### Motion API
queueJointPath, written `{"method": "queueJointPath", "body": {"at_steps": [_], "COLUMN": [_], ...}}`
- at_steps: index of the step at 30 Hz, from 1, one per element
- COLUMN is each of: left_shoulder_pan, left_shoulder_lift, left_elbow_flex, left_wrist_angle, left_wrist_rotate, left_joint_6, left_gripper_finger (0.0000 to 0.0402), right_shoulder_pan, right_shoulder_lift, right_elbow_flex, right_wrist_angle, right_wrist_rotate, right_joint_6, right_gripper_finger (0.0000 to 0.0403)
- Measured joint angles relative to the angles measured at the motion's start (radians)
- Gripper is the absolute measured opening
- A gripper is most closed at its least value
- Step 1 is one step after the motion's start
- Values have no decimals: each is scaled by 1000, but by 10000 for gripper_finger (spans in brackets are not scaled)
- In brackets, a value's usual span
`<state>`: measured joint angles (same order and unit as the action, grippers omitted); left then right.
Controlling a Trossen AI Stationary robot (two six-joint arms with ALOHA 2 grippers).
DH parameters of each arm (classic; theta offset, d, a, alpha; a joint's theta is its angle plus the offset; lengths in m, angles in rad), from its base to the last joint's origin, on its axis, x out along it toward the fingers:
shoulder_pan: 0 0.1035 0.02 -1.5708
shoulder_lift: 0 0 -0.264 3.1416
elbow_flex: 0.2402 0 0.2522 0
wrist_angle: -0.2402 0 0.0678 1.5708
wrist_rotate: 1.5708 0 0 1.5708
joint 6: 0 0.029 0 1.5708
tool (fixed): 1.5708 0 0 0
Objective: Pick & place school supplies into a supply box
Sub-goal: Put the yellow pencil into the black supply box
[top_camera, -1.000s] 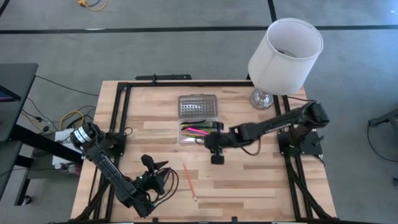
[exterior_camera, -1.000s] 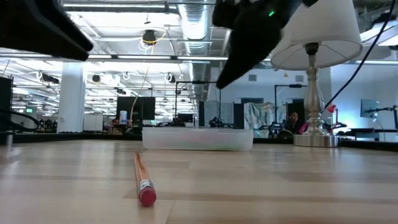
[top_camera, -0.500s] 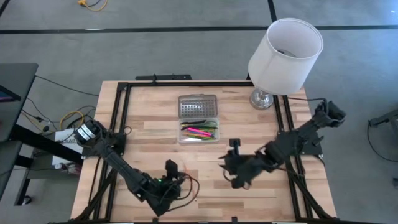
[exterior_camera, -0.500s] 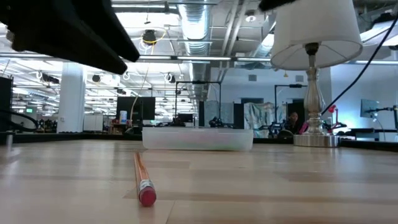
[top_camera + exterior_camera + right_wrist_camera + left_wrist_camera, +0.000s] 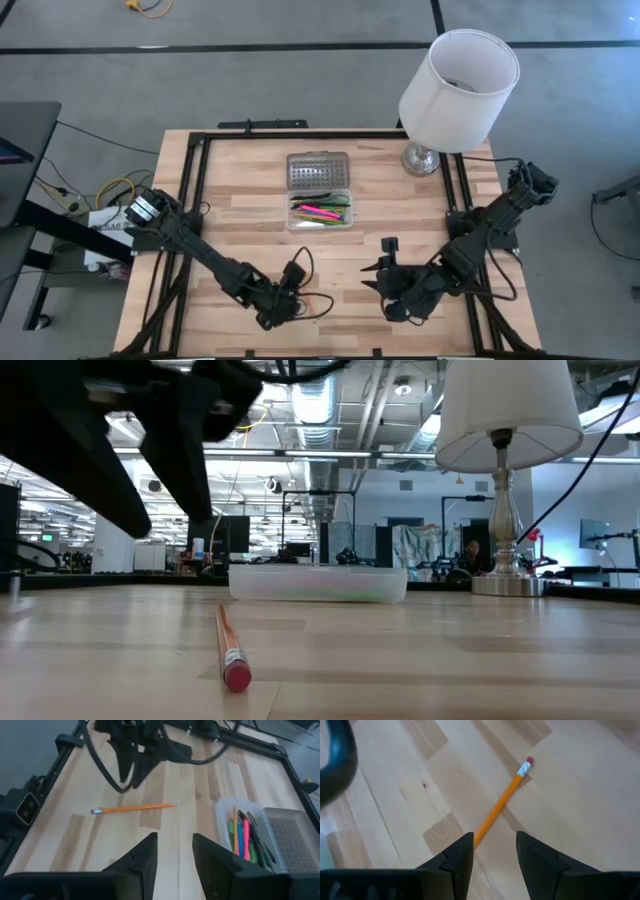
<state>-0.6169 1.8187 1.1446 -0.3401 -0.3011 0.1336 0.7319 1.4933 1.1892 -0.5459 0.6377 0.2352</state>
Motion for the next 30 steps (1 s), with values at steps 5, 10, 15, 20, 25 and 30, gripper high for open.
{"method": "queueJointPath", "body": {"at_steps": [5,10,15,20,25,30], "left_shoulder_pan": [53,94,128,138,157,186], "left_shoulder_lift": [0,1,42,104,131,130], "left_elbow_flex": [0,0,2,5,8,8], "left_wrist_angle": [4,47,93,97,110,87], "left_wrist_rotate": [67,134,225,227,253,274], "left_joint_6": [113,209,267,312,315,274], "left_gripper_finger": [144,144,144,144,144,144], "right_shoulder_pan": [36,80,132,184,220,238], "right_shoulder_lift": [0,0,0,0,1,1], "right_elbow_flex": [0,0,0,-3,-43,-59], "right_wrist_angle": [10,19,27,39,79,81], "right_wrist_rotate": [1,31,76,107,143,168], "right_joint_6": [11,27,30,59,65,118], "right_gripper_finger": [118,118,118,118,118,118]}}
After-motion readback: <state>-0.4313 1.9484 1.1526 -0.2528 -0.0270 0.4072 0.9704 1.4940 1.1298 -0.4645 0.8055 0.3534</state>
